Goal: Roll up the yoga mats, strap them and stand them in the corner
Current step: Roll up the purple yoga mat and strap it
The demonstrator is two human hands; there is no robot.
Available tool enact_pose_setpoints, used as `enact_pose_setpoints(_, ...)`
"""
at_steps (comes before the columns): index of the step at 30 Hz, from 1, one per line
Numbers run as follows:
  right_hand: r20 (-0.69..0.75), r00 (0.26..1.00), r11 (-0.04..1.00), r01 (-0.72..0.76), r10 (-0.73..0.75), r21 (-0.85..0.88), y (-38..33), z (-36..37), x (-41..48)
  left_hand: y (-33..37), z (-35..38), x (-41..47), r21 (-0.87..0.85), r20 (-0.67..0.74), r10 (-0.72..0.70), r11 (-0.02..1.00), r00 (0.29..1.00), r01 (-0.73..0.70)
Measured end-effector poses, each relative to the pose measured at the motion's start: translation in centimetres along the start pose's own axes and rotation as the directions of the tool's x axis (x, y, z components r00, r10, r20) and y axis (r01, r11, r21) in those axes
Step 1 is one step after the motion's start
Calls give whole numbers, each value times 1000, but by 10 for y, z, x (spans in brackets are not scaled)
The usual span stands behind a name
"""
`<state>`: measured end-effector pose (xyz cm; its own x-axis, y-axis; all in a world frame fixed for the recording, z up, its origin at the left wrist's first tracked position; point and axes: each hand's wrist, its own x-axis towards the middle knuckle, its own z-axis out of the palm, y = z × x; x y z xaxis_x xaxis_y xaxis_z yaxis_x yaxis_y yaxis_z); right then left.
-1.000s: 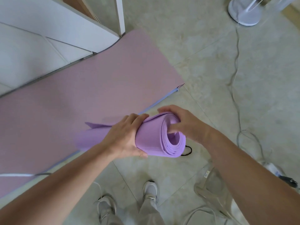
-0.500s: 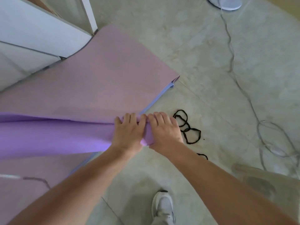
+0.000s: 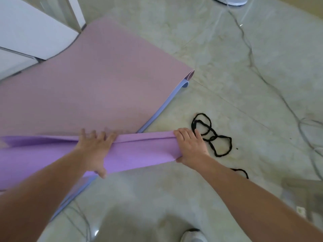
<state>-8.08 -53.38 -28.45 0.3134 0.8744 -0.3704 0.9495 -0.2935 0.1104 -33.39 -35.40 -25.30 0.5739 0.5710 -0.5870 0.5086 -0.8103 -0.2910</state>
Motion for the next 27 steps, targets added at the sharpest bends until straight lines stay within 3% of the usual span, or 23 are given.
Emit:
enact_pose_setpoints(8,11,1000,998,26,-26,-57,7,-5,9,17,11,3,-151,-146,-31,988,989,9)
enact_pose_setpoints(13,38,999,993,24,-28,112,25,-1,-4,22,8,-1,-142,-176,-58,989,983,33)
enact_pose_setpoints(16,120,984,956,-160,134,246,65,18,-19,20,4,3,-127,-162,-74,990,984,53)
enact_pose_setpoints(20,247,865,796,-500,437,342,114,64,-30,15,8,12,-181,-142,-88,982,986,61)
enact_pose_setpoints(27,221,802,670,-588,555,453,106,96,-12,17,12,15,-207,-143,-92,976,985,61)
